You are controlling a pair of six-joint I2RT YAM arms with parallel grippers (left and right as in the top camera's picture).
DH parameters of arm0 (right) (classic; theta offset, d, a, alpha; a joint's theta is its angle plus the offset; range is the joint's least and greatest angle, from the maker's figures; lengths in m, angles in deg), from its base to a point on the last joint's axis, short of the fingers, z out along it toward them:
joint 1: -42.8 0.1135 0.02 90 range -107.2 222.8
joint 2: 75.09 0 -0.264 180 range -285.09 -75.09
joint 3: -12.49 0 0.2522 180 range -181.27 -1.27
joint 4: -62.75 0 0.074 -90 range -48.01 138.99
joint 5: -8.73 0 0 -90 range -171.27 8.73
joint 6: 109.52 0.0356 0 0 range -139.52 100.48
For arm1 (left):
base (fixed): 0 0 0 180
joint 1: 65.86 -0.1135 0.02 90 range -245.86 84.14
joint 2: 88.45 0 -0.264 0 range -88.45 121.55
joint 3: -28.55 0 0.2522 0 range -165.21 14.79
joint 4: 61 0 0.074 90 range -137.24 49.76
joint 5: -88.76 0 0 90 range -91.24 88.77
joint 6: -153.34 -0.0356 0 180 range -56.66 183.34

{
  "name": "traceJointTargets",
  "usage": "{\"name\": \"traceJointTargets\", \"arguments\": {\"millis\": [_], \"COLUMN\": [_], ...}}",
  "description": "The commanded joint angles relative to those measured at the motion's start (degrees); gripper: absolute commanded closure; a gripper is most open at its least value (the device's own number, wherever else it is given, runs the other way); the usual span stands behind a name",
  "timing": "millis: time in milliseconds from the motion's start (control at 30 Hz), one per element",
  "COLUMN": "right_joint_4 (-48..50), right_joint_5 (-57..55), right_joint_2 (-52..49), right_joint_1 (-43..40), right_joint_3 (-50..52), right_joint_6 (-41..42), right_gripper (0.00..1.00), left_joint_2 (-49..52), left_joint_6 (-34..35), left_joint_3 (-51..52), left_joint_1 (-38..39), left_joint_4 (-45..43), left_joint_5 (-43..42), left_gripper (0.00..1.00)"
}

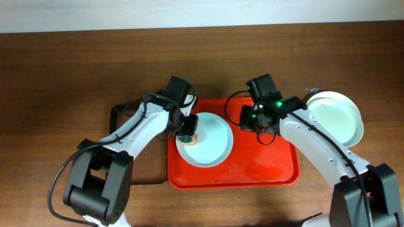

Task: Clean dirty plates on tray and stack at the side
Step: 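Scrub the pale blue plate with the sponge in left gripper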

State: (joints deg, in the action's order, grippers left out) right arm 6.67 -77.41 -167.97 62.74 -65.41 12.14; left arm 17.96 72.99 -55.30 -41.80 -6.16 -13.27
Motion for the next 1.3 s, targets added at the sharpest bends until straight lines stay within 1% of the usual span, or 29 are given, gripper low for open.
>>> {"name": "traceJointTargets", "arguments": {"millis": [0,100,133,167,200,267,300,333,467,567,667,700,733,767,833,933,967,1000,1067,1100,1133,1167,1200,1233,1267], "right_joint_4": [0.2,5.1,7.0,7.2,7.3,7.4,8.0,10.0,16.7,17.3,17.3,17.4,18.0,18.0,18.2,18.2,18.1,18.1,18.1,18.1,18.1,18.1,18.1,18.1,18.2], "right_joint_5": [-0.9,-1.3,-3.7,-6.0,-6.5,-7.1,-7.0,-5.7,-1.0,2.4,2.4,2.4,3.1,3.3,3.5,3.5,3.5,3.5,3.5,3.5,3.5,3.4,3.4,3.4,3.4], "right_joint_2": [0.5,0.5,0.5,0.5,0.5,0.5,0.5,0.5,0.5,0.5,-0.9,-2.0,-3.1,-3.1,-3.1,-3.1,-3.1,-3.1,-3.1,-3.1,-3.1,-3.1,-3.1,-3.1,-3.1], "right_joint_1": [0.8,4.7,6.5,7.5,7.6,7.6,7.6,7.6,7.6,7.6,7.6,7.6,7.6,7.3,7.4,7.4,7.4,7.4,7.4,7.4,7.4,7.4,7.4,7.4,7.4], "right_joint_3": [1.6,4.0,5.2,5.8,6.1,6.8,7.5,9.3,14.1,14.1,14.1,14.1,14.1,14.1,14.1,14.1,14.1,14.1,14.1,14.1,14.1,14.1,14.1,14.1,14.1], "right_joint_6": [1.3,1.9,1.9,2.5,4.0,7.1,8.2,8.3,8.2,5.0,5.0,5.0,4.9,4.8,4.8,4.8,4.8,4.6,4.6,4.6,4.6,4.5,4.6,4.6,4.6], "right_gripper": [0.96,0.96,0.96,0.91,0.88,0.85,0.81,0.80,0.79,0.79,0.80,0.83,0.93,0.96,0.96,0.96,0.86,0.79,0.80,0.85,0.96,0.96,0.95,0.73,0.61], "left_joint_2": [0.5,0.5,0.5,0.5,0.5,0.5,0.5,0.5,0.5,0.5,0.5,0.5,0.5,0.5,0.5,0.5,0.5,0.5,0.5,0.5,0.5,0.5,0.5,0.5,0.5], "left_joint_6": [0.3,0.3,0.3,0.3,0.3,0.3,0.3,0.3,0.3,0.3,0.3,0.3,0.3,0.3,0.3,0.3,0.3,0.3,0.3,0.3,0.3,0.3,0.3,0.3,0.3], "left_joint_3": [-0.8,-0.8,-0.8,-0.8,-0.8,-0.8,-0.8,-0.8,-0.8,-0.8,-0.8,-0.8,-0.8,-0.8,-0.8,-0.8,-0.8,-0.8,-0.8,-0.8,-0.8,-0.8,-0.8,-0.8,-0.8], "left_joint_1": [0.3,0.3,0.3,0.3,0.3,0.3,0.3,0.3,0.3,0.3,0.3,0.3,0.3,0.3,0.3,0.3,0.3,0.6,1.2,1.8,2.3,2.6,2.5,2.5,2.5], "left_joint_4": [-0.1,-0.1,-0.1,-0.1,0.1,0.1,0.1,0.1,0.1,0.1,0.3,0.3,0.3,0.3,0.3,0.0,-0.1,-0.2,-0.3,-0.6,-0.8,-0.8,-0.8,-0.8,-0.8], "left_joint_5": [-0.2,-0.2,-0.2,-0.2,-0.2,-0.2,-0.2,-0.2,-0.2,0.9,1.6,1.6,1.6,1.6,1.6,1.6,1.5,1.6,1.6,1.6,2.0,3.3,3.3,3.3,3.3], "left_gripper": [1.00,1.00,1.00,1.00,1.00,1.00,1.00,1.00,1.00,1.00,1.00,1.00,1.00,1.00,1.00,1.00,1.00,1.00,1.00,1.00,1.00,1.00,1.00,1.00,1.00]}}
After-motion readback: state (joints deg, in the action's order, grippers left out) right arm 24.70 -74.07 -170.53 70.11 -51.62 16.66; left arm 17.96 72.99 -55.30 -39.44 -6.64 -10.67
